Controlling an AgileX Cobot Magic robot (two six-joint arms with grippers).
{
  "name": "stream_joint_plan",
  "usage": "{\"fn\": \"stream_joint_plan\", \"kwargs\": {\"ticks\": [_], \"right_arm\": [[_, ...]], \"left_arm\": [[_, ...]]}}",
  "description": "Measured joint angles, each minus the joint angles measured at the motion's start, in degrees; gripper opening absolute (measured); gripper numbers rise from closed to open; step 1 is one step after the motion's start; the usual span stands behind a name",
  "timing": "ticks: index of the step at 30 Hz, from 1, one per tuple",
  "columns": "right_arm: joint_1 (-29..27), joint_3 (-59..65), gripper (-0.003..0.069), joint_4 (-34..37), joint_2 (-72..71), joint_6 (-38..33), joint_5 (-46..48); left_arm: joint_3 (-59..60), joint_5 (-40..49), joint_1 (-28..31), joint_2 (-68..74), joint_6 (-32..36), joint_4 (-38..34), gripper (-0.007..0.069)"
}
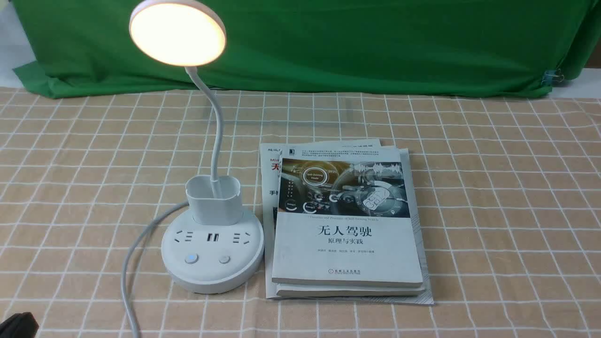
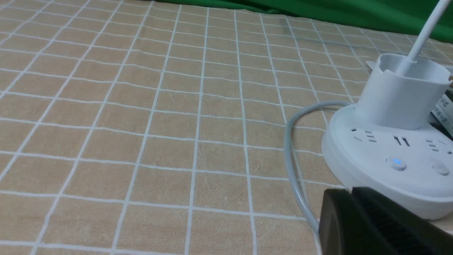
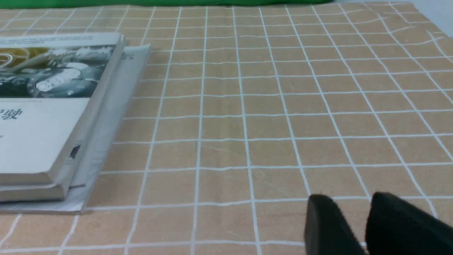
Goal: Turn off the desk lamp on the light coffee tablecloth by hand.
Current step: 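Press the power button on the round power strip under the lamp with the left gripper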
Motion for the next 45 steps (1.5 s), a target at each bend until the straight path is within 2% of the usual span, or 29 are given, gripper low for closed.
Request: {"fn": "stream_joint_plan", "kwargs": {"ticks": [29,33,39,42,45], "right_arm": [[0.00,0.00,0.0243,0.00,0.00,0.00,0.00],[0.00,0.00,0.0243,0.00,0.00,0.00,0.00],[0.00,0.00,0.0243,0.00,0.00,0.00,0.00],[0.00,0.00,0.0243,0.00,0.00,0.00,0.00],[0.00,0.00,0.0243,0.00,0.00,0.00,0.00]], "left_arm": [[0.00,-1.18,0.00,0.00,0.00,-0.45,0.0009],[0.00,-5.38,0.00,0.00,-1.96,-7.85,0.0009],[0.00,-14.28,0.00,0.00,-7.26,-26.18,0.0009],[0.00,-17.17,0.00,0.00,-7.74,-29.95,0.0009],[0.00,-19.58,0.00,0.00,-7.74,-30.44,0.0015]]}}
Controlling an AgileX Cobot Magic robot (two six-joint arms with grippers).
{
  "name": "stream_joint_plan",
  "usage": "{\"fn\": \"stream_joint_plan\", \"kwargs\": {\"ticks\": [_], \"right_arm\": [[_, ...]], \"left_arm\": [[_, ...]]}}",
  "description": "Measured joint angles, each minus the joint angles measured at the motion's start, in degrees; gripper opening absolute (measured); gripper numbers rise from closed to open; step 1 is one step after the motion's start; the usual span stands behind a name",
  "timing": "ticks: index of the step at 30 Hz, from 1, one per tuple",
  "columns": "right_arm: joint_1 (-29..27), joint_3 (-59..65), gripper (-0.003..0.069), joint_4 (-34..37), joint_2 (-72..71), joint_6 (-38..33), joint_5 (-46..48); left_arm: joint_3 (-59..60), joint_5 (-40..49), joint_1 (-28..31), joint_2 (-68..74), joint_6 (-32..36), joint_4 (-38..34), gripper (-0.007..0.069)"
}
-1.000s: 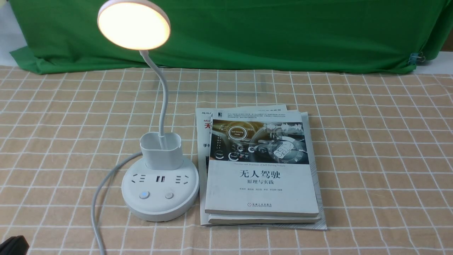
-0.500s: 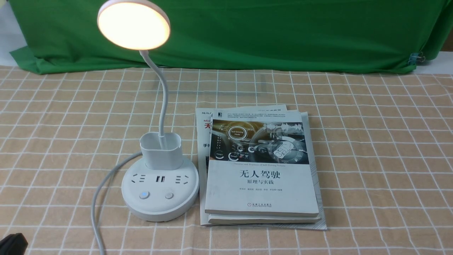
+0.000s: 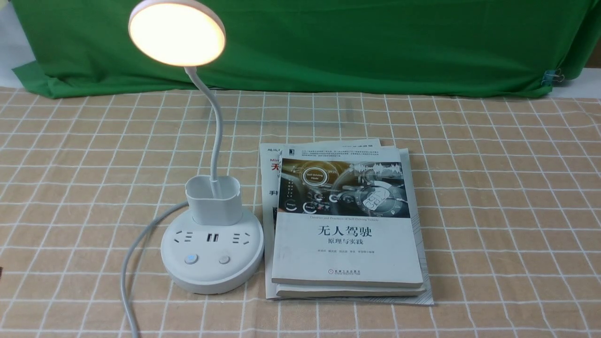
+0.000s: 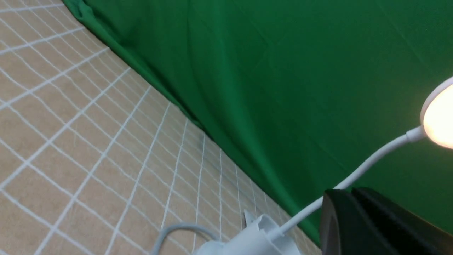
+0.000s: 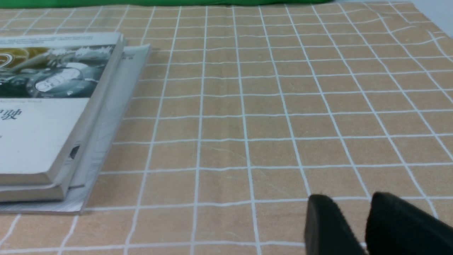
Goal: Turn off the desk lamp on the light coffee tablecloth by hand.
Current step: 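Press the power button on the round power strip under the lamp with the left gripper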
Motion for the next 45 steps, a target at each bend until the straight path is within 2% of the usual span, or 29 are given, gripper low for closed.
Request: {"fn": "stream_joint_plan", "kwargs": {"ticks": [3,7,13,20,23,27,34,39,45], "right_arm": [[0.00,0.00,0.0243,0.00,0.00,0.00,0.00],[0.00,0.00,0.0243,0.00,0.00,0.00,0.00],[0.00,0.00,0.0243,0.00,0.00,0.00,0.00],[0.00,0.00,0.0243,0.00,0.00,0.00,0.00],[0.00,0.00,0.0243,0.00,0.00,0.00,0.00],[0.00,0.00,0.0243,0.00,0.00,0.00,0.00],[0.00,0.00,0.0243,0.00,0.00,0.00,0.00],[0.00,0.00,0.0243,0.00,0.00,0.00,0.00],[0.00,0.00,0.0243,0.00,0.00,0.00,0.00]], "left_arm": [[0.00,-0.66,0.00,0.00,-0.05,0.11,0.0017],[-2.45,3.94,0.00,1.72,-0.11,0.84,0.0017],[-16.72,22.08,0.00,18.49,0.52,9.57,0.0017],[-35.23,47.88,0.00,45.73,10.53,17.01,0.0017],[-40.23,52.56,-0.34,54.93,11.57,19.83,0.0017],[-46.38,53.30,-6.77,66.40,12.25,22.23,0.0015],[-59.12,56.05,-25.35,82.33,7.38,29.96,-0.0007],[-66.92,56.74,-29.61,91.71,6.64,30.97,-0.0008],[-68.76,54.76,-29.73,96.31,6.57,32.85,-0.0006]]}}
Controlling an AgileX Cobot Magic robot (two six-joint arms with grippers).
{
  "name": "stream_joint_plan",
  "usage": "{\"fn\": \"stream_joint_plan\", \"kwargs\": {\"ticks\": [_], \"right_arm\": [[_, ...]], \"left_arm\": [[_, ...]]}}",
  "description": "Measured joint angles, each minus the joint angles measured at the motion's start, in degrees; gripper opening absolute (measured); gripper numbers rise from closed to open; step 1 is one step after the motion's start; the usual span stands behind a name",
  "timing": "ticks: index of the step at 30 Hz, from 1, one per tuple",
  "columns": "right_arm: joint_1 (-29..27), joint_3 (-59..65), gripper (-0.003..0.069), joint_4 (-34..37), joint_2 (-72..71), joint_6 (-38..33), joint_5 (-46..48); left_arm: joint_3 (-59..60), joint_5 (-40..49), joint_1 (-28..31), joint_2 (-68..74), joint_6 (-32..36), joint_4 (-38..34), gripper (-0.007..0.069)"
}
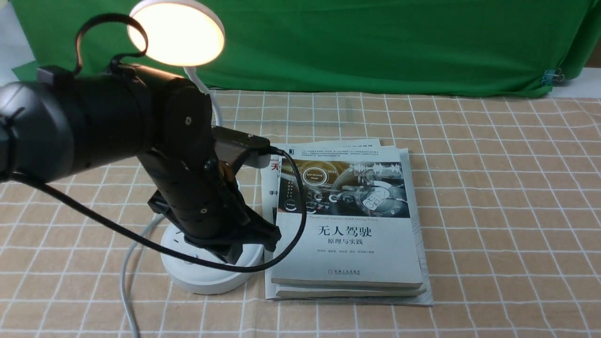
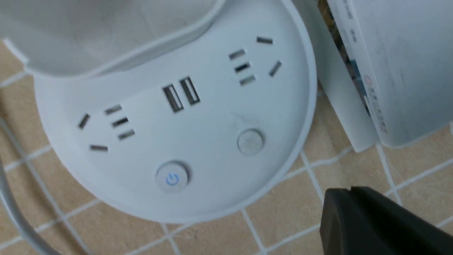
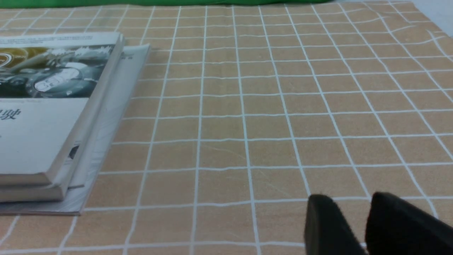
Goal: Turn off the desk lamp on the light coffee tablecloth by hand.
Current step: 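Press the power button on the round power strip under the lamp with the left gripper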
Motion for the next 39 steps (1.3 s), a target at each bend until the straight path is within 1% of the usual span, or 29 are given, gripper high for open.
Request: {"fn": "stream_joint_plan", "kwargs": {"ticks": [9,13,16,19,30,39], "right_arm": [[0.00,0.00,0.0243,0.00,0.00,0.00,0.00],[0.00,0.00,0.0243,0.00,0.00,0.00,0.00],[0.00,0.00,0.0243,0.00,0.00,0.00,0.00],[0.00,0.00,0.0243,0.00,0.00,0.00,0.00],[0.00,0.00,0.0243,0.00,0.00,0.00,0.00],[0.00,0.00,0.0243,0.00,0.00,0.00,0.00]], "left_arm": [[-0.18,-1.91,0.27,5.34,-3.31,4.22,-0.0005],[-0.47,-1.75,1.43,7.35,-3.72,2.69,-0.0005],[-0.52,-1.69,1.84,7.42,-1.76,1.08,-0.0005],[-0.59,-1.69,1.84,7.20,-1.40,0.11,-0.0005],[-0.59,-3.12,1.84,2.74,-2.67,1.29,-0.0005],[-0.75,-3.13,1.84,7.63,-2.67,1.66,-0.0005]]}}
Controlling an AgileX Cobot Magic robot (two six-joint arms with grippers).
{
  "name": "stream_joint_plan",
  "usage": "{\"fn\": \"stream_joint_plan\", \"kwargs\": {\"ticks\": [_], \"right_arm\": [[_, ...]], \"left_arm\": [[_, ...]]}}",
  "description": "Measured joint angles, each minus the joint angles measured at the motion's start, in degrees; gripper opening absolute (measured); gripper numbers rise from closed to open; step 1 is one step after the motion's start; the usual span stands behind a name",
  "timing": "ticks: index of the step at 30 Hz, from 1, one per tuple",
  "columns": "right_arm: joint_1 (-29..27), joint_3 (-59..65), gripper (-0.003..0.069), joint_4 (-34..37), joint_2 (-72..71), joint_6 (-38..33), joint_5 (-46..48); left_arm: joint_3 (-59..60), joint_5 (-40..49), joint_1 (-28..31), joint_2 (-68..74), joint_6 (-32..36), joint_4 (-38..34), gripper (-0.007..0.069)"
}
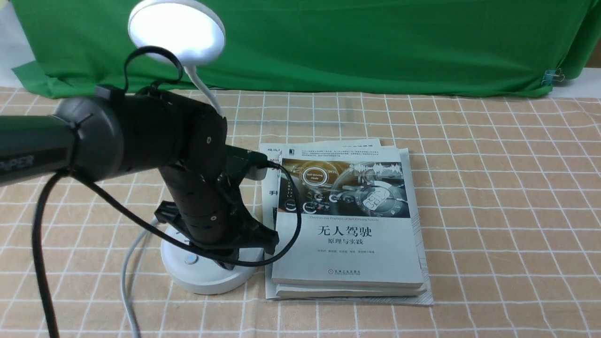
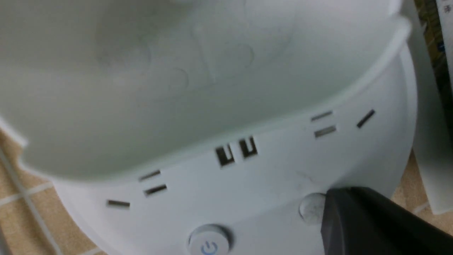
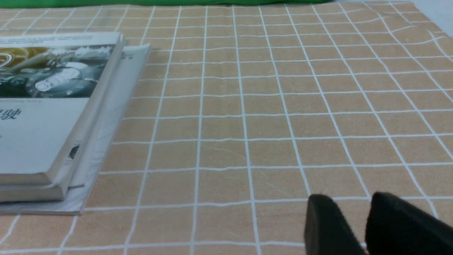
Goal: Turn off the desk lamp on the light coffee tablecloth by hand.
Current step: 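Press the power button on the round power strip under the lamp with the left gripper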
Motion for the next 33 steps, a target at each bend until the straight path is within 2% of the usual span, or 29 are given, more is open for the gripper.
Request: {"fn": "stream_joint_plan", "kwargs": {"ticks": [8,15,25,33], "right_arm": [[0.00,0.00,0.0243,0.00,0.00,0.00,0.00],[0.00,0.00,0.0243,0.00,0.00,0.00,0.00],[0.00,0.00,0.0243,0.00,0.00,0.00,0.00],[0.00,0.00,0.0243,0.00,0.00,0.00,0.00]], "left_arm": [[-0.22,1.65,0.00,-1.99,0.00,0.08,-0.0005],[-0.22,-0.76,0.00,-7.38,-0.11,0.44,-0.0005],[-0.22,-0.27,0.00,0.08,-0.11,1.48,-0.0005],[-0.20,0.09,0.00,-0.84,-0.68,1.48,-0.0005]]}}
